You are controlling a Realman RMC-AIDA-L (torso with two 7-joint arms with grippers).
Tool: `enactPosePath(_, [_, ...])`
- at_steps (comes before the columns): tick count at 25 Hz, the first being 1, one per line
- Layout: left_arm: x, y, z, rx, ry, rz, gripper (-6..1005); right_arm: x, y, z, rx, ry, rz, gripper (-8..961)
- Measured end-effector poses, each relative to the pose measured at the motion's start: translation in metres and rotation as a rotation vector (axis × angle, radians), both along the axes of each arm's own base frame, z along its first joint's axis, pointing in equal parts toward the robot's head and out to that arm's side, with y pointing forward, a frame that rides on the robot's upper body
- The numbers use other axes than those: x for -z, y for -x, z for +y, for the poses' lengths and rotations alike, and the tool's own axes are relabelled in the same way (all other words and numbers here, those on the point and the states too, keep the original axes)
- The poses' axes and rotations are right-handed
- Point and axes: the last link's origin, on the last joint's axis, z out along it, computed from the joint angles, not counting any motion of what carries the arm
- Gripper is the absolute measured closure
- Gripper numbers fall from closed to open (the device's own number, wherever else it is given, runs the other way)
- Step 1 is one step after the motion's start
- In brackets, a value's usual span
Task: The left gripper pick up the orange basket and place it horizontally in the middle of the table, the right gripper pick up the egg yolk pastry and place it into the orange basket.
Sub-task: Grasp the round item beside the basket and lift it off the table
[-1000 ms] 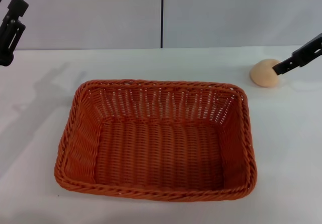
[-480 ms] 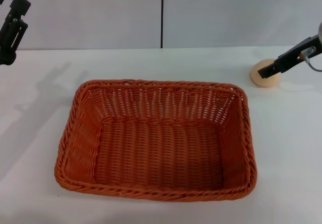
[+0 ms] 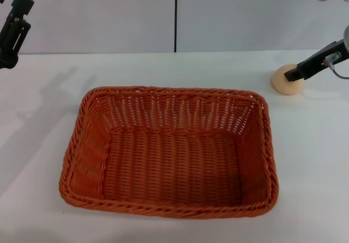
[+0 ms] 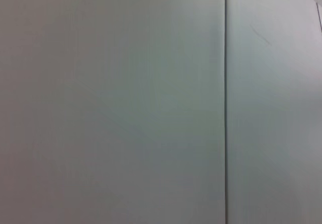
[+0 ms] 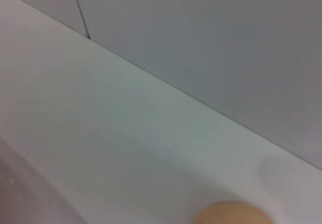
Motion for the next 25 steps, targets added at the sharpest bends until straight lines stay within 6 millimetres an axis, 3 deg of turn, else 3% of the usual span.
enactPosePath(5, [0.0,0.0,0.001,0.0,-0.002,-0.001,472,0.0,-0.001,-0.001,-0.005,0.007,-0.004,659])
enactPosePath(11, [0.0,-0.001,0.002,-0.004,0.0,-0.005,472,0.0,-0.004,-0.003,0.001,0.012,-0.004,822])
enactPosePath(25, [0.0,0.001,0.001,-0.009,0.002,-0.007,472,-0.004,-0.014,-0.01,0.021,-0.003,0.01,914])
